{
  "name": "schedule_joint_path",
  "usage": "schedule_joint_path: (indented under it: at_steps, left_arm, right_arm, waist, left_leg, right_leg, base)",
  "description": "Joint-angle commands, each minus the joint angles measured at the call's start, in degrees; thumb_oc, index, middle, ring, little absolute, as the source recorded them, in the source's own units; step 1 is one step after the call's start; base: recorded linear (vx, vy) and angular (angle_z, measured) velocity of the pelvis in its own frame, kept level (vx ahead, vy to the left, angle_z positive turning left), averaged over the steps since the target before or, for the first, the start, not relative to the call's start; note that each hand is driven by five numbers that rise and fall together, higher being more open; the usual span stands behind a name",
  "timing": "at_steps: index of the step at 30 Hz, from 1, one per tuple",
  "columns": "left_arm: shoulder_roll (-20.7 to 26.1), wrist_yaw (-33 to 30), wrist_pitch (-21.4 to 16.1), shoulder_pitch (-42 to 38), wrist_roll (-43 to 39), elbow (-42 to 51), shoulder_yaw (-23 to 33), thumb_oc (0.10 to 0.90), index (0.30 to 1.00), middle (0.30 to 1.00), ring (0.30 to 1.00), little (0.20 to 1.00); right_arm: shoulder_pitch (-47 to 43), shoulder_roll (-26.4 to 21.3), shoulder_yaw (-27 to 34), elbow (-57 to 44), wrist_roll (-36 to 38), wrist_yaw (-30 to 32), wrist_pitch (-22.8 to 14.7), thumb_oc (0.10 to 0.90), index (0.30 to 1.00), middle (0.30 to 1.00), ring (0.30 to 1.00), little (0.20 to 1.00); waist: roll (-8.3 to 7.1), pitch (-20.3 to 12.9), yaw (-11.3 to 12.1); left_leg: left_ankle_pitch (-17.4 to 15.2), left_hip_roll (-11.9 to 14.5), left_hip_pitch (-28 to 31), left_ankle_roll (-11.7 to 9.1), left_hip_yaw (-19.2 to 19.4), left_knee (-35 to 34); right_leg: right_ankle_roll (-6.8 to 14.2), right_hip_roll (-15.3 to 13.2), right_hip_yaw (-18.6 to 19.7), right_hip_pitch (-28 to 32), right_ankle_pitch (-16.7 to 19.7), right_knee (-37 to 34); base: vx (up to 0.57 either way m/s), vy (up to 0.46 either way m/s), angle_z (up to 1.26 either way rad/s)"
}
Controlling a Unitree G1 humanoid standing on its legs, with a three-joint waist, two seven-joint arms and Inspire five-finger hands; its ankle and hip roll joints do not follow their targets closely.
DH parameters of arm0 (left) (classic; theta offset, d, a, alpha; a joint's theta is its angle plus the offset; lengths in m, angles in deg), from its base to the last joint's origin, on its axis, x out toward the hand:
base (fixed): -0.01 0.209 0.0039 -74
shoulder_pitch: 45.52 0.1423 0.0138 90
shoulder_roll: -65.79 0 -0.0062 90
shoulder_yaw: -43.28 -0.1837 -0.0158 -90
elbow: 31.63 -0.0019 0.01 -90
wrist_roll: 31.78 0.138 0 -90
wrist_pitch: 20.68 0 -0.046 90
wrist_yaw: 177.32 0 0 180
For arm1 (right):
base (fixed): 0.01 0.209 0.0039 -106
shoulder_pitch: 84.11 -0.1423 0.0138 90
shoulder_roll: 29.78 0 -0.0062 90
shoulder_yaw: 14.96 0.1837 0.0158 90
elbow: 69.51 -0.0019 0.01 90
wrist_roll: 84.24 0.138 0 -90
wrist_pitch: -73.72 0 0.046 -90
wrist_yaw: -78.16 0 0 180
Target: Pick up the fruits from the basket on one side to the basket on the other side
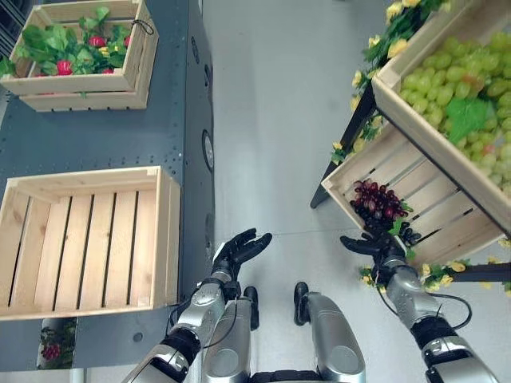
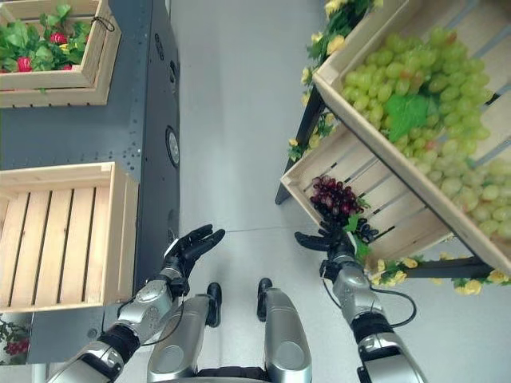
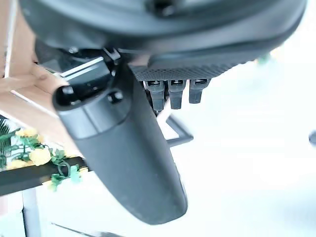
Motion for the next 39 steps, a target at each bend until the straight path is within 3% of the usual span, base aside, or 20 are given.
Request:
schedule_joint_path:
  at_steps: [1,13,18,26,28,31,39]
  left_arm:
    - [-2.4,2.1,-3.6,3.5,3.1,-0.5,-0.1,0.800,0.900,0.900,0.900,0.900]
    - [-4.6,3.8,-3.9,9.4,10.9,-19.1,3.0,0.800,0.900,0.900,0.900,0.900]
    - [-5.2,2.2,-3.6,10.1,15.0,-22.9,3.3,0.800,0.900,0.900,0.900,0.900]
    - [-6.8,4.3,-3.1,10.4,18.7,-26.3,2.0,0.800,0.900,0.900,0.900,0.900]
    - [-7.3,7.0,-3.4,10.9,15.5,-25.9,2.6,0.800,0.900,0.900,0.900,0.900]
    - [-7.0,8.1,-3.7,11.8,18.4,-26.0,2.5,0.800,0.900,0.900,0.900,0.900]
    - [-6.3,5.7,-1.7,12.4,20.1,-27.2,2.3,0.800,0.900,0.900,0.900,0.900]
  right_arm:
    - [-0.5,-1.4,-0.7,-1.8,1.8,-2.6,-6.7,0.800,0.900,0.900,0.900,0.900]
    - [6.9,6.0,-5.6,9.2,-2.6,-6.9,-8.2,0.800,0.900,0.900,0.900,0.900]
    - [8.6,7.6,-7.1,14.4,-5.8,-7.8,-7.7,0.800,0.900,0.900,0.900,0.900]
    - [10.7,10.0,-8.7,26.8,-12.6,-5.9,-7.5,0.800,0.900,0.900,0.900,0.900]
    - [11.7,10.3,-8.2,29.0,-15.9,-5.0,-8.0,0.800,0.900,0.900,0.900,0.900]
    - [11.8,9.8,-9.2,30.1,-23.2,-2.7,-8.1,0.800,0.900,0.900,0.900,0.900]
    - [12.6,8.9,-9.5,31.6,-25.0,-1.8,-7.4,0.800,0.900,0.900,0.900,0.900]
  waist:
    - [-0.13,-11.7,-0.2]
    - [1.33,-22.4,0.1]
    - [1.83,-24.7,0.3]
    - [2.55,-26.6,0.6]
    - [2.79,-26.8,0.7]
    - [2.82,-27.0,0.8]
    - [2.10,-27.1,0.6]
  left_leg:
    - [-0.6,-2.7,3.7,2.5,2.0,-5.0]
    - [6.3,-3.2,11.3,1.7,0.0,-22.5]
    - [8.5,-3.3,12.4,1.6,-1.2,-27.4]
    - [8.9,-3.6,11.8,1.7,-2.1,-28.5]
    - [8.8,-3.7,11.9,1.9,-2.2,-28.5]
    - [8.6,-3.8,12.0,2.0,-2.5,-28.5]
    - [8.3,-3.7,12.3,2.2,-2.5,-28.5]
  right_leg:
    - [-3.0,1.2,0.8,6.5,2.7,-7.4]
    - [-1.7,2.8,2.1,13.4,9.1,-23.8]
    - [-1.4,3.3,2.1,14.5,11.0,-28.1]
    - [-1.1,3.3,1.4,14.8,11.8,-30.3]
    - [-1.0,3.2,1.2,15.1,11.9,-30.8]
    - [-0.9,3.2,1.3,15.2,11.9,-30.7]
    - [-0.7,3.6,1.9,15.4,12.0,-30.8]
  base:
    - [0.12,-0.027,-0.08]
    - [0.08,-0.034,0.01]
    - [0.04,-0.032,0.04]
    - [0.01,0.000,0.07]
    - [0.02,0.018,0.00]
    - [0.01,0.020,-0.03]
    - [0.01,0.005,0.03]
